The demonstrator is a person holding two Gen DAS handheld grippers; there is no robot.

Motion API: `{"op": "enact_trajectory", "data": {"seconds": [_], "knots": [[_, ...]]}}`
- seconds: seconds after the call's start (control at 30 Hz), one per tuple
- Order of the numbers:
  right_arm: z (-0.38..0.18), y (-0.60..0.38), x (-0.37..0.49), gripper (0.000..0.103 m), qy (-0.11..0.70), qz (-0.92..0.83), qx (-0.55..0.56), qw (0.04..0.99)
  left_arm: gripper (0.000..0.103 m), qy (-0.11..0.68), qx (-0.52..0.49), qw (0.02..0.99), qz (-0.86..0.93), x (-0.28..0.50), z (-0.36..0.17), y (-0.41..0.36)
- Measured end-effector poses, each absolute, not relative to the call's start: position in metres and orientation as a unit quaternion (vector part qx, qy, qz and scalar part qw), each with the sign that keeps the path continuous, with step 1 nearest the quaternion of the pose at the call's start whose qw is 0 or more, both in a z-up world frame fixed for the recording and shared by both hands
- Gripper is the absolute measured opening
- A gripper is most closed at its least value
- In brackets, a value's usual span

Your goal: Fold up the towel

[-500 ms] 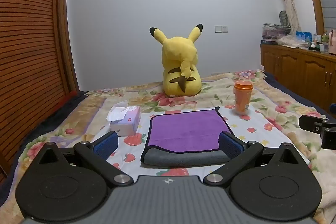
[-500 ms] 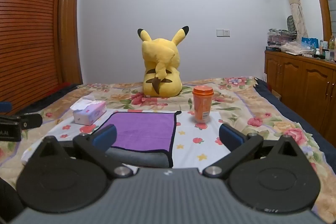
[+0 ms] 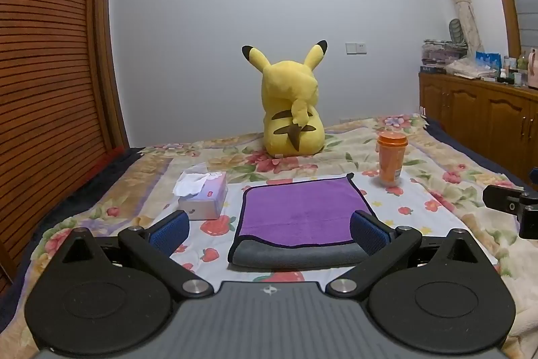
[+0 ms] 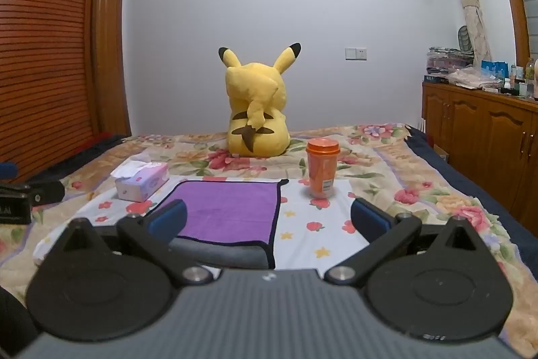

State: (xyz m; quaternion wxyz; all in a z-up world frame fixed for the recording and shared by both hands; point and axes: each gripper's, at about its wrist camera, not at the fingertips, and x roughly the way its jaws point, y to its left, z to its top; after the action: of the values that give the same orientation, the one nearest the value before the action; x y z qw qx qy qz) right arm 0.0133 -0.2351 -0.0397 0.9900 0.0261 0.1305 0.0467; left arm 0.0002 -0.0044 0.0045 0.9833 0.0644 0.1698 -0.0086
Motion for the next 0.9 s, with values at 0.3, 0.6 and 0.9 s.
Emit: {"op": "enact_trajectory", "data": {"seconds": [0.3, 0.6, 0.9], "knots": [[-0.0377, -0.2347, 0.0117, 0.103, 0.13, 0.047, 0.025, 0.99, 0.103, 0.168, 0.064, 0.984, -0.009, -0.0029, 0.0025, 0.0013], [-0.0385, -0.2344, 0.0126, 0.103, 0.13, 0.047, 0.026, 0.99, 0.103, 0.169, 0.067, 0.983, -0.01, 0.0012, -0.0041, 0.0024], [-0.0376, -0.2356, 0.0121, 0.103, 0.131, 0.047, 0.025, 0.99, 0.103, 0.169, 0.068, 0.983, -0.01, 0.0012, -0.0045, 0.0021]]}}
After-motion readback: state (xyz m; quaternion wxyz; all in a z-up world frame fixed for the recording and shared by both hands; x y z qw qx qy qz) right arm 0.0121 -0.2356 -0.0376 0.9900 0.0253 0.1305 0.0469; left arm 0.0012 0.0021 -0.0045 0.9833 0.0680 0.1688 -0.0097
